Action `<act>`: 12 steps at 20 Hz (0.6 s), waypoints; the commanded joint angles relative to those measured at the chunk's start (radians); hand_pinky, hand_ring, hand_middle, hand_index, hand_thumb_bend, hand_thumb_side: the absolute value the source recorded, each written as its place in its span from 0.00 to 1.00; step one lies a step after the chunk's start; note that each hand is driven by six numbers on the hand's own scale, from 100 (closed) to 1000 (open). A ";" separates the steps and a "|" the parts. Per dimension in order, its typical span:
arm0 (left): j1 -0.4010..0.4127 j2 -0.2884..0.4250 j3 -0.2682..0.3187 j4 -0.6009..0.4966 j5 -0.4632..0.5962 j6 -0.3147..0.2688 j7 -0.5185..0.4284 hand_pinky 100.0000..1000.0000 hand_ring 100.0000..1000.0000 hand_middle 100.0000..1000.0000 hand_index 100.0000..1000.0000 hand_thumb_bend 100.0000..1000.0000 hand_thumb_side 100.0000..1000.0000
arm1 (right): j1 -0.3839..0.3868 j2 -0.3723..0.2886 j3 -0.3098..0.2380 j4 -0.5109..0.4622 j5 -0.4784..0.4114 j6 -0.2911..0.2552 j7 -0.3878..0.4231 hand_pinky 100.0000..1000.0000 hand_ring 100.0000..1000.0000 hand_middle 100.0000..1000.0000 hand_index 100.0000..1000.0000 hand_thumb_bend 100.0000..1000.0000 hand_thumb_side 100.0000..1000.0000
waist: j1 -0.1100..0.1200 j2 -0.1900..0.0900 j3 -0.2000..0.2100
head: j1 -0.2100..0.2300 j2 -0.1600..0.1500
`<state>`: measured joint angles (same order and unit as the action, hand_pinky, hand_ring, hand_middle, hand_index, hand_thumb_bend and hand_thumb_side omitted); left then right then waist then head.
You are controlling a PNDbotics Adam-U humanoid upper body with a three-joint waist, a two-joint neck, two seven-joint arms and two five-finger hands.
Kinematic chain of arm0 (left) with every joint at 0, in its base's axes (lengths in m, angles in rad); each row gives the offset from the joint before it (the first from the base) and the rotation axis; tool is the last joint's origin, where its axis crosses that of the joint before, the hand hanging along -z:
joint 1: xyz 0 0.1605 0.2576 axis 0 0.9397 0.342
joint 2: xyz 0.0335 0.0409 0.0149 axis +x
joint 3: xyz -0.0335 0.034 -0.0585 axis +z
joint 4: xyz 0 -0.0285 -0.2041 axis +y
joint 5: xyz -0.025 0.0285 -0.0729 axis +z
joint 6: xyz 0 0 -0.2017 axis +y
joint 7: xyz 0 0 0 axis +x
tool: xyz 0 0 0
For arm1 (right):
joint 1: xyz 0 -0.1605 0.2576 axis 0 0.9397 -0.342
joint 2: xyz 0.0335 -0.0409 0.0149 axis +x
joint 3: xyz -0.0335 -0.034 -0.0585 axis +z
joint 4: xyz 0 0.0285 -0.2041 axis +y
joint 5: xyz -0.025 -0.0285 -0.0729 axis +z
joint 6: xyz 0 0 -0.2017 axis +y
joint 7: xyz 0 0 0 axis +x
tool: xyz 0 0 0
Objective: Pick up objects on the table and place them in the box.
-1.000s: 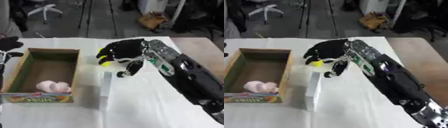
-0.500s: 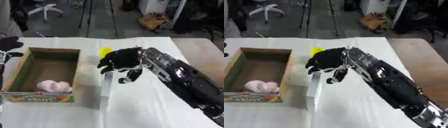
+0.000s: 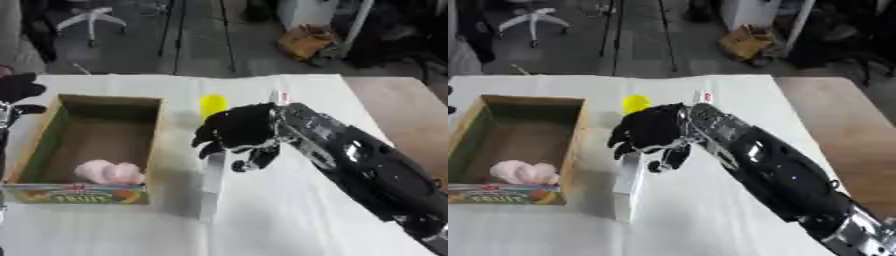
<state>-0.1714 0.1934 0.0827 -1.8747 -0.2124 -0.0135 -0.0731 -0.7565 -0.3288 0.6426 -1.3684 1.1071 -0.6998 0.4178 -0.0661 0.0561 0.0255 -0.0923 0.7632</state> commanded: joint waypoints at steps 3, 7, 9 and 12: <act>-0.014 0.012 -0.002 -0.016 0.003 -0.002 -0.003 0.66 0.76 0.62 0.79 0.44 0.95 | -0.015 0.009 0.001 -0.034 0.017 -0.207 0.182 0.93 0.96 0.91 0.85 0.26 0.00 | 0.005 -0.009 0.001 | -0.003 0.007; -0.014 0.011 -0.003 -0.015 0.003 -0.002 -0.003 0.66 0.76 0.62 0.79 0.44 0.95 | -0.015 0.025 0.006 -0.043 0.023 -0.207 0.148 0.90 0.89 0.85 0.79 0.24 0.00 | 0.006 -0.009 0.001 | -0.005 0.007; -0.014 0.011 -0.003 -0.015 0.004 -0.003 -0.004 0.66 0.76 0.62 0.79 0.44 0.95 | -0.015 0.035 0.010 -0.046 0.027 -0.207 0.130 0.87 0.86 0.82 0.74 0.23 0.00 | 0.006 -0.008 0.001 | -0.006 0.007; -0.014 0.011 -0.004 -0.015 0.004 -0.003 -0.005 0.66 0.76 0.62 0.79 0.44 0.95 | -0.011 0.048 0.016 -0.046 0.036 -0.207 0.106 0.84 0.79 0.76 0.61 0.18 0.00 | 0.007 -0.008 0.002 | -0.008 0.007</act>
<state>-0.1714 0.1934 0.0824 -1.8747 -0.2113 -0.0142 -0.0744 -0.7550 -0.2823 0.6618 -1.3948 1.1346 -0.7443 0.3732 -0.0658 0.0561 0.0268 -0.0977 0.7632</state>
